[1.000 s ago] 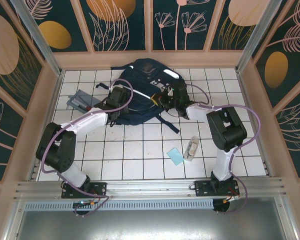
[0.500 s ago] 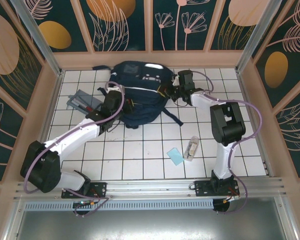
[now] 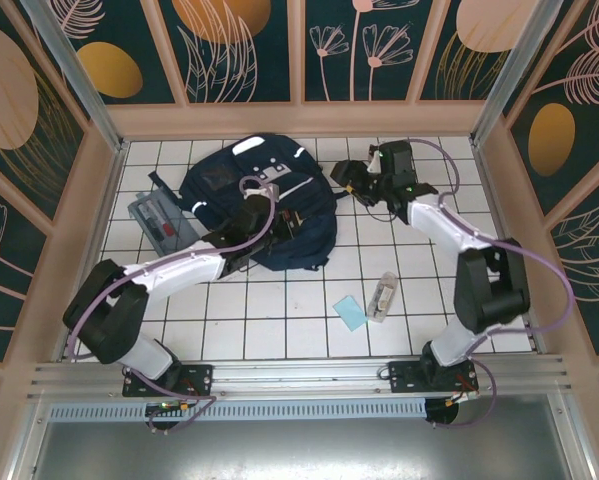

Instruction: Pack the student bag

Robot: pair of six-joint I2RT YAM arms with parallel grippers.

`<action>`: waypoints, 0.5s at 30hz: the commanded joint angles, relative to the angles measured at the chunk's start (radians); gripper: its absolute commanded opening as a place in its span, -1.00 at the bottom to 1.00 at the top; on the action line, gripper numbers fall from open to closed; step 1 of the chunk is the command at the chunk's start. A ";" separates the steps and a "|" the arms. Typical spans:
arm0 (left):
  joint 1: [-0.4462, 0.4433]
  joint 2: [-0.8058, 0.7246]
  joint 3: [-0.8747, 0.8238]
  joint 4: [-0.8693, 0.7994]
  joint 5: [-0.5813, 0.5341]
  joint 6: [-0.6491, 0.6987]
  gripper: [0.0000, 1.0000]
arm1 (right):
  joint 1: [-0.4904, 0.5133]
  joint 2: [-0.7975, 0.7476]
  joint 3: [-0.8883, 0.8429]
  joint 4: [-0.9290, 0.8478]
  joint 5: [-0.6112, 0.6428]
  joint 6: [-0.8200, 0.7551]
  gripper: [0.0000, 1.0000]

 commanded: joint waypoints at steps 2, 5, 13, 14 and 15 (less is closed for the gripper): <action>-0.010 0.043 0.079 0.150 0.046 -0.014 -1.00 | 0.032 -0.040 -0.157 0.118 -0.065 0.163 0.32; -0.012 0.042 0.080 0.146 0.069 -0.005 -1.00 | 0.062 0.010 -0.187 0.234 -0.104 0.258 0.32; -0.014 -0.024 0.020 0.132 0.097 0.009 -1.00 | 0.109 0.221 -0.103 0.411 -0.142 0.362 0.18; -0.014 -0.029 0.013 0.129 0.101 0.008 -1.00 | 0.109 0.239 -0.099 0.426 -0.138 0.372 -0.03; -0.014 -0.032 0.009 0.127 0.105 0.008 -1.00 | 0.110 0.254 -0.092 0.437 -0.134 0.376 -0.41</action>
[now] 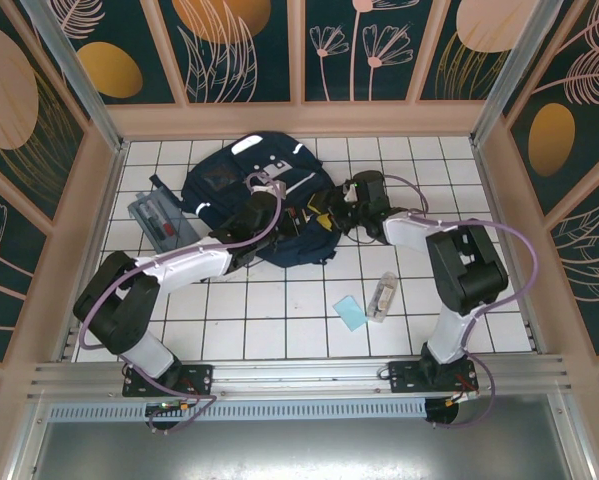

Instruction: Pack the student bag

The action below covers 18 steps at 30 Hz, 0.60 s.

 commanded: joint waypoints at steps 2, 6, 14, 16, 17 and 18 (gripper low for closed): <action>-0.009 -0.078 -0.023 0.086 0.051 0.008 -1.00 | 0.006 0.040 0.032 0.138 0.011 0.063 -0.93; -0.008 -0.131 -0.050 -0.010 -0.094 0.058 -1.00 | -0.014 -0.021 -0.009 0.111 0.083 0.035 -1.00; 0.139 -0.270 -0.216 -0.101 -0.309 0.068 -1.00 | -0.073 -0.121 -0.046 0.039 0.081 -0.026 -1.00; 0.191 -0.275 -0.246 -0.088 -0.320 0.081 -1.00 | -0.074 -0.111 -0.031 0.020 0.063 -0.038 -1.00; 0.204 -0.268 -0.245 -0.092 -0.349 0.101 -1.00 | -0.075 -0.109 -0.024 0.012 0.062 -0.042 -1.00; 0.218 -0.256 -0.239 -0.096 -0.375 0.116 -1.00 | -0.075 -0.108 -0.020 0.006 0.062 -0.048 -1.00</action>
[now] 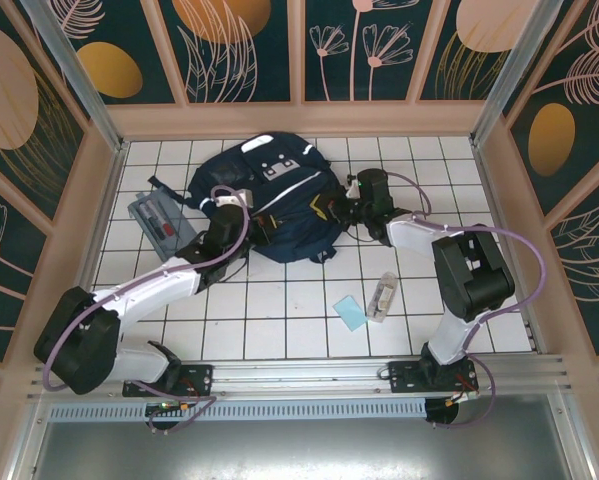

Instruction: Pack the student bag

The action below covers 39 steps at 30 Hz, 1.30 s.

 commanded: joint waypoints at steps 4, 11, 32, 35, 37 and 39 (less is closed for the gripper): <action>0.184 0.033 -0.024 -0.055 -0.338 0.064 -1.00 | -0.068 -0.041 0.040 -0.081 0.086 -0.088 -1.00; 0.263 -0.022 -0.094 -0.010 -0.306 0.032 -1.00 | -0.120 -0.089 0.004 -0.081 0.125 -0.090 -1.00; 0.201 0.174 0.155 -0.060 0.166 0.154 -0.09 | -0.102 -0.089 0.101 -0.350 0.138 -0.331 -0.06; 0.184 0.186 0.126 -0.049 0.220 0.099 -0.03 | -0.102 -0.114 0.100 -0.410 0.176 -0.381 0.02; 0.161 0.194 0.106 -0.034 0.231 0.058 0.05 | -0.095 -0.127 0.103 -0.436 0.171 -0.412 0.03; 0.128 0.202 0.083 0.013 0.242 0.010 0.10 | -0.077 -0.134 0.130 -0.492 0.187 -0.449 0.02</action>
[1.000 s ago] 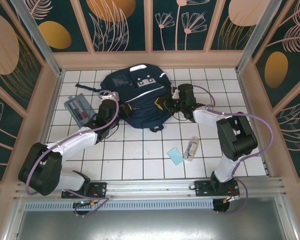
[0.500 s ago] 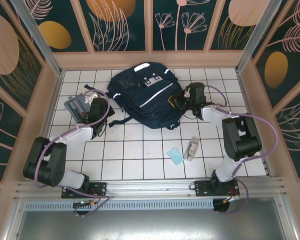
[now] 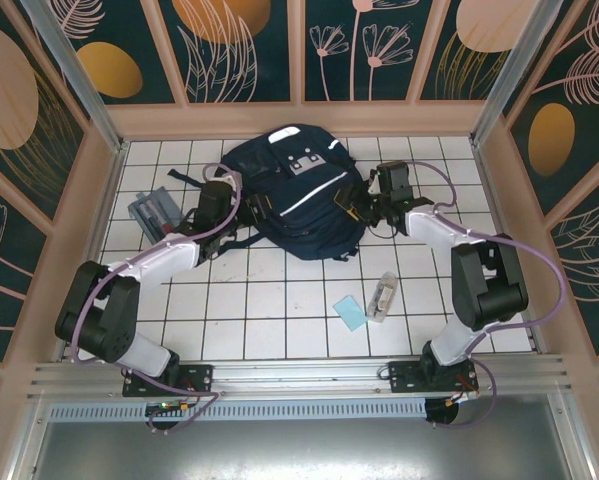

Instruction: Pack the student bag

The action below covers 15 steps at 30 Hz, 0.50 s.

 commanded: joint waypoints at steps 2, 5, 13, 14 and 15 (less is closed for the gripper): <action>-0.060 0.037 -0.051 0.065 0.050 -0.102 0.12 | 0.054 -0.049 0.082 -0.136 0.072 -0.128 -0.03; -0.075 0.070 -0.047 0.094 0.011 -0.121 0.20 | 0.079 -0.038 0.108 -0.135 0.048 -0.131 -0.04; -0.075 0.193 -0.011 0.187 -0.013 -0.227 0.33 | 0.099 0.087 0.059 0.020 0.052 -0.043 -0.07; -0.074 0.229 -0.011 0.207 -0.007 -0.240 0.33 | 0.096 0.097 0.026 0.060 0.047 -0.023 -0.05; -0.075 0.248 -0.007 0.220 -0.002 -0.248 0.33 | 0.092 0.102 -0.001 0.090 0.040 -0.007 -0.02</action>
